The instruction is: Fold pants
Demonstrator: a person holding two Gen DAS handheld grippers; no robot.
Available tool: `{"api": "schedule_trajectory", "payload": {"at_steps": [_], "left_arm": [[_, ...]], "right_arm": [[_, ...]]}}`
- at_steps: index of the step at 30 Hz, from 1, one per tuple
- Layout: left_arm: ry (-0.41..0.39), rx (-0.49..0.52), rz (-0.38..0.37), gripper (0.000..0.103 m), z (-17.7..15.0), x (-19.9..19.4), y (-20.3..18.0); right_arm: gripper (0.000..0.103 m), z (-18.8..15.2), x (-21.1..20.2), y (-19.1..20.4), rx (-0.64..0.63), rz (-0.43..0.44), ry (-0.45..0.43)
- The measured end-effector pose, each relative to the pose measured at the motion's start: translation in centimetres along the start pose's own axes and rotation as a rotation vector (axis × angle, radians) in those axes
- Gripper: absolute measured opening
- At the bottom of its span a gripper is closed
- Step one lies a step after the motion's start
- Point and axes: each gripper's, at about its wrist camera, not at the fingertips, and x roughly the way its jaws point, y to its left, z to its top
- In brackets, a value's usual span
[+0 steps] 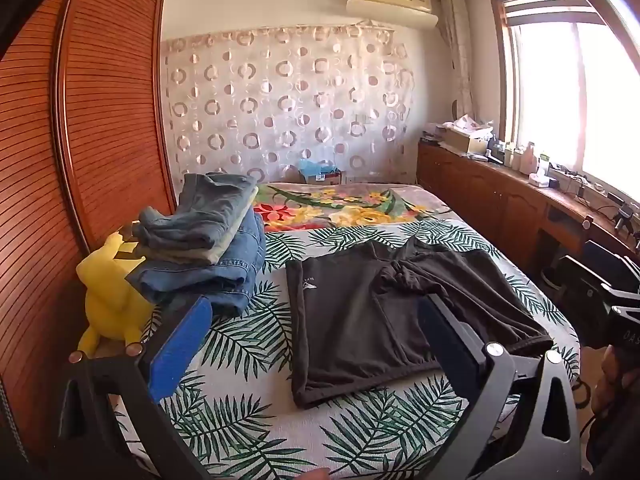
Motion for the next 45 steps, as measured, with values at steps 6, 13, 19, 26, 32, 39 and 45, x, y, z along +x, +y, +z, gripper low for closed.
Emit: {"api": "schedule_trajectory", "payload": {"at_steps": [6,13,19,26,32,39,45], "left_arm": [[0.000,-0.010,-0.007,0.103,-0.03,0.00,0.07],[0.000,-0.008,-0.006,0.103,-0.36,0.09,-0.45],[0.000,-0.007,-0.008,0.103,-0.20,0.00,-0.24],[0.001,-0.007,-0.008,0.103,-0.27,-0.01,-0.42],[0.000,-0.006,-0.009,0.103,-0.28,-0.02,-0.43],[0.000,-0.007,-0.010,0.103,-0.34,-0.02,-0.54],[0.001,-0.007,-0.010,0.103,-0.27,-0.02,-0.44]], "right_arm": [[0.102,-0.04,-0.27,0.00,-0.003,-0.004,-0.009],[0.102,0.10,-0.10,0.08,-0.009,-0.005,-0.001],[0.102,0.09,-0.03,-0.21,-0.004,-0.002,0.002],[0.102,0.09,0.03,-0.16,-0.005,-0.004,0.004],[0.102,0.10,0.03,-0.21,-0.004,-0.003,0.005],[0.102,0.10,0.04,-0.16,-0.004,-0.007,0.005],[0.102,0.11,-0.05,-0.01,-0.004,-0.007,0.004]]}}
